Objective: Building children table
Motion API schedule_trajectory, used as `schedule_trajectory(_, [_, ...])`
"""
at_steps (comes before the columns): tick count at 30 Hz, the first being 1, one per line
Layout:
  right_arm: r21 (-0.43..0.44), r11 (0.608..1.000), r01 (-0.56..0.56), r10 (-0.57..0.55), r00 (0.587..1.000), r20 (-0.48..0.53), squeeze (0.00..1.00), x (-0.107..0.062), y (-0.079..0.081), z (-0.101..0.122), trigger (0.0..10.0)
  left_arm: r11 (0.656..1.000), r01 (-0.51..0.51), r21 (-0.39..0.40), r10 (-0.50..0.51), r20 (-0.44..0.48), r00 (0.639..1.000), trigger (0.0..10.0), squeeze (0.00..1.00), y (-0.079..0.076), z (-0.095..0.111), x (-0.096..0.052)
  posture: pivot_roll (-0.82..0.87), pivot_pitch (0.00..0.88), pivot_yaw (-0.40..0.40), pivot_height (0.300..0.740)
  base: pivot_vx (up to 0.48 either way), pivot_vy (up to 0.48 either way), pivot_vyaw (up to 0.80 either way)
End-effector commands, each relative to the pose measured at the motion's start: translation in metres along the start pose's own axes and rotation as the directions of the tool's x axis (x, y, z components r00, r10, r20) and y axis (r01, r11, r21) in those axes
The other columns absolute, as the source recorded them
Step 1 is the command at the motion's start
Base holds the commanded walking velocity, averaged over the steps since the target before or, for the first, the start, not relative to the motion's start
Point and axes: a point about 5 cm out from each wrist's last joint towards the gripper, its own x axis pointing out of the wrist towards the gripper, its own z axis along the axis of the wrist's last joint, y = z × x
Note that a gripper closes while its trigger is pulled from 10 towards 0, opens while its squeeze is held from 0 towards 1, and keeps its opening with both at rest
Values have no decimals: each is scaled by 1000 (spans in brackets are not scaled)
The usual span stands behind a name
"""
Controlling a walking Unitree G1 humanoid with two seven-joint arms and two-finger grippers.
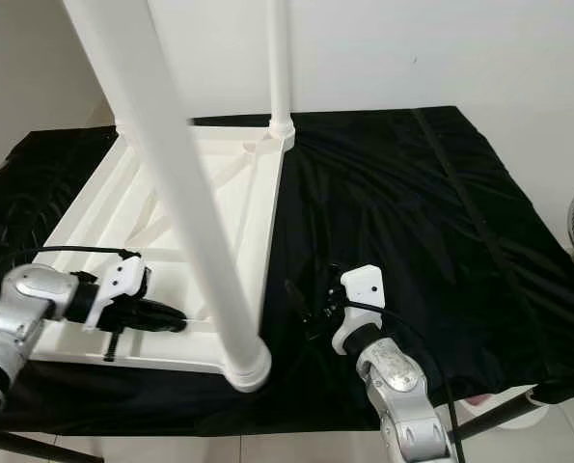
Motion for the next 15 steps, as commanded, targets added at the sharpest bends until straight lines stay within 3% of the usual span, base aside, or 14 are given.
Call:
schedule_trajectory(1, [10, 1000, -3, 2, 1000, 3, 0, 0, 3, 1, 10000, 952, -291, -96, 295, 36, 955, 0, 0, 2, -11, 21, -38, 174, 83, 740, 0, 0, 0])
schedule_trajectory(3, [11, 1000, -1, 1, 1000, 6, 0, 2, 3, 1, 10000, 929, -343, -135, 357, 98, 929, 0, 0, 5, -1, 35, -38, 175, 85, 740, 0, 0, 0])
schedule_trajectory(8, [16, 1000, 2, -2, 1000, 9, 0, 3, 4, 2, 10000, 907, -390, -158, 412, 140, 900, 0, 0, 10, 6, 43, -34, 174, 77, 740, 0, 0, 0])
schedule_trajectory(10, [17, 1000, 2, -2, 1000, 9, 0, 3, 4, 2, 10000, 905, -394, -159, 416, 143, 898, 0, 0, 10, 7, 44, -34, 174, 77, 740, 0, 0, 0])
schedule_trajectory(11, [17, 1000, 1, -1, 1000, 9, 0, 3, 5, 2, 10000, 878, -449, -168, 473, 144, 870, 0, 0, 17, 9, 38, -27, 174, 73, 740, 0, 0, 0])
schedule_trajectory(12, [17, 1000, 1, -1, 1000, 9, 0, 3, 5, 2, 10000, 878, -449, -168, 473, 144, 870, 0, 0, 17, 9, 38, -27, 174, 73, 740, 0, 0, 0])
schedule_trajectory(13, [22, 1000, 0, 0, 1000, 10, 0, 4, 6, 2, 10000, 817, -544, -193, 572, 155, 805, 0, 0, 30, 14, 28, -22, 173, 68, 740, 0, 0, 0])
schedule_trajectory(15, [24, 1000, -3, 3, 1000, 11, 0, 5, 7, 2, 10000, 812, -548, -200, 579, 163, 799, 0, 0, 30, 16, 28, -22, 175, 68, 740, 0, 0, 0])
